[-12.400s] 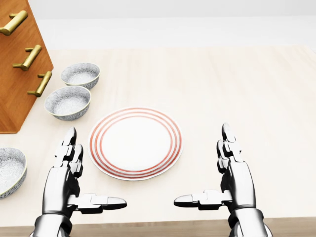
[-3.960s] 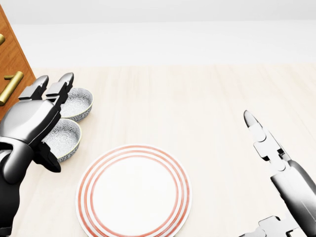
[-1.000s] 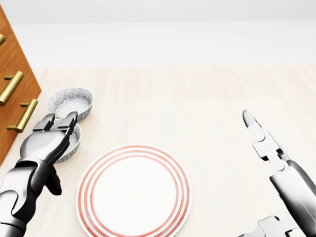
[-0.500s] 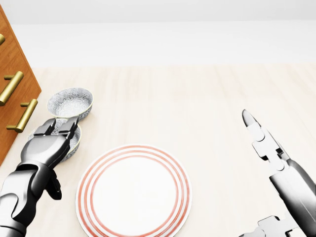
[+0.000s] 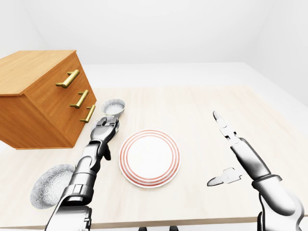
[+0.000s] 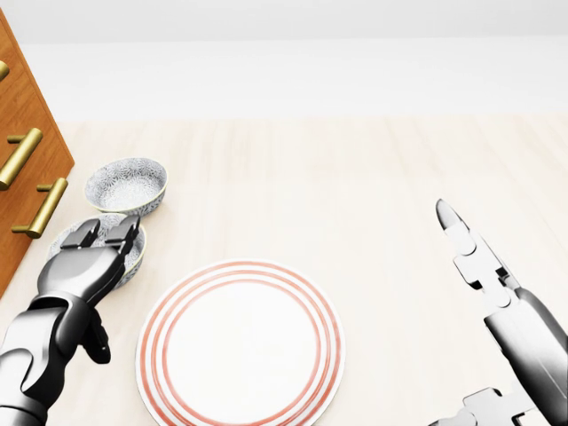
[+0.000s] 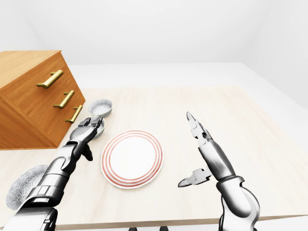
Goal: Put the bowl in the middle on the plate.
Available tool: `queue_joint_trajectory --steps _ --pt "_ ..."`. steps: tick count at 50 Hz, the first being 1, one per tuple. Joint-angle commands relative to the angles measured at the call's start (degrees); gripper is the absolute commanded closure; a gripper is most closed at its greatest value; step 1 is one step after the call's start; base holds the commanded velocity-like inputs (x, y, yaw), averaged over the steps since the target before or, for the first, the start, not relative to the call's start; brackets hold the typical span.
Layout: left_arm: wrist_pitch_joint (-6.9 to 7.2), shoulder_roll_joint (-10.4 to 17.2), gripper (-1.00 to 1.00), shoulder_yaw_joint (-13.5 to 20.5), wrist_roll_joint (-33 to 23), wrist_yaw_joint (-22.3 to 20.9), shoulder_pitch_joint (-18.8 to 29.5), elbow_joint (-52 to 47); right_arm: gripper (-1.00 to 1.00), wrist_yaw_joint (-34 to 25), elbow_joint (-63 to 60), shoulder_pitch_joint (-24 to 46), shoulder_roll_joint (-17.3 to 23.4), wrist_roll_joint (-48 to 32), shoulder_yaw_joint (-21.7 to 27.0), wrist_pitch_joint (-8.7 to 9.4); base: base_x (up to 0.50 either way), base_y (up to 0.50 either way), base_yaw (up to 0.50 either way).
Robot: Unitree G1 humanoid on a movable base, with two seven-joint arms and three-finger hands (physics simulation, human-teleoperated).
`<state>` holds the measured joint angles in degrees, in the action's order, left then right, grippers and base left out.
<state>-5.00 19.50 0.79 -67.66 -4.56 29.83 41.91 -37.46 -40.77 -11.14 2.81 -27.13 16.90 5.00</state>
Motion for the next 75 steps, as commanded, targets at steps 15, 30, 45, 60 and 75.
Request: queue_joint_trajectory --steps 15,30,45,60,75 --pt "0.00 0.2 -1.00 -0.5 0.5 1.4 1.1 3.6 -1.00 -1.4 -3.0 0.1 -0.2 -0.7 -0.3 0.00 0.19 0.01 0.00" --pt "0.00 0.1 -1.00 -0.5 0.3 0.8 0.8 2.8 -1.00 -1.4 -2.6 0.1 -0.2 -0.6 -0.2 0.00 0.18 0.01 0.00" --pt "0.00 0.2 -1.00 -1.0 -0.2 1.2 1.6 5.2 -1.00 -0.3 -0.1 0.1 0.0 0.1 0.1 0.00 0.17 0.01 0.00" --pt "0.00 0.1 -1.00 -1.0 0.2 2.2 1.5 6.0 -1.00 -0.6 -1.0 0.2 0.0 -0.3 -0.2 0.00 0.17 0.01 0.00" --pt "0.00 -0.5 -1.00 -1.3 1.6 4.0 2.5 8.0 -1.00 -0.8 -1.4 0.2 0.0 -0.4 -0.3 0.00 0.15 0.01 0.00"
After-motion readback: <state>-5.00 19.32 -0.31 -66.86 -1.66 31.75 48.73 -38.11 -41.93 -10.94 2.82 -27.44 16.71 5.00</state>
